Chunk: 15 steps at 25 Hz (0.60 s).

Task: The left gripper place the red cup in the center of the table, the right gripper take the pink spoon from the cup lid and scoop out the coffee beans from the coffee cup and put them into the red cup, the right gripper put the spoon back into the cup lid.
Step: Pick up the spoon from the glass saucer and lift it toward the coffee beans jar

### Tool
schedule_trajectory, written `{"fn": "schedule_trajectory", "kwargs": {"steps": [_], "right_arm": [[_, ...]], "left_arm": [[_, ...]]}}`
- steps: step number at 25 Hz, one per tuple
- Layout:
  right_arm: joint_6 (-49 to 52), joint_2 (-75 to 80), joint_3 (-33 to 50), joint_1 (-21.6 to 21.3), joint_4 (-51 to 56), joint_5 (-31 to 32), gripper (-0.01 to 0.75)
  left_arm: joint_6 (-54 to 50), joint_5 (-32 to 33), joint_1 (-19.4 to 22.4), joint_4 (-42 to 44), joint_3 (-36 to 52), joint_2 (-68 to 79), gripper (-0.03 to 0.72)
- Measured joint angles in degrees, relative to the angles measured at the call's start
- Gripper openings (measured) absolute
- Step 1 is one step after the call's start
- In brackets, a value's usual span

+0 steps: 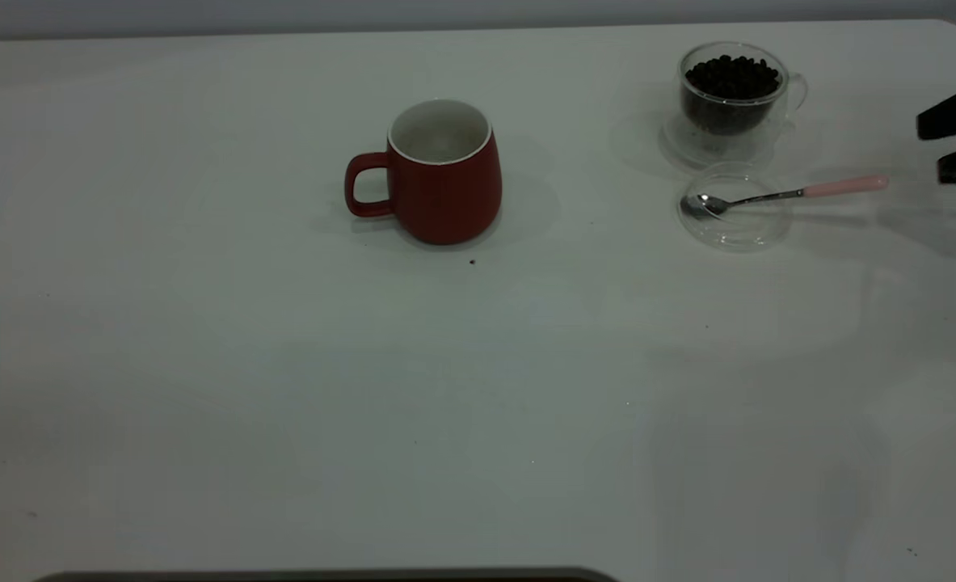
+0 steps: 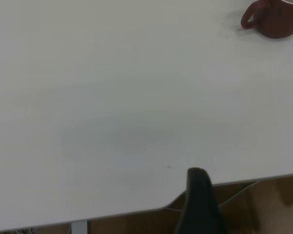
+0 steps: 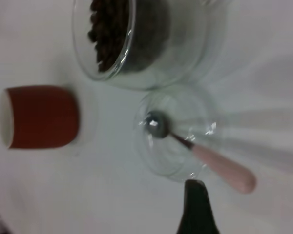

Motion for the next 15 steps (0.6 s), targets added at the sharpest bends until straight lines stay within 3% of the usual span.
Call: {"fn": "schedule_trajectory", "kwargs": {"steps": [9,15], "right_arm": [[-1.69,4.31,-1.65,1.41,3.54,1.66,0.583],[-3.22,6.22,-1.72,4.98,4.78,2.11,0.583]], "left_arm": [[0.0,0.0,0.0,0.0,0.0,0.0,0.587],[0.0,0.0,0.0,0.0,0.0,0.0,0.587]]}}
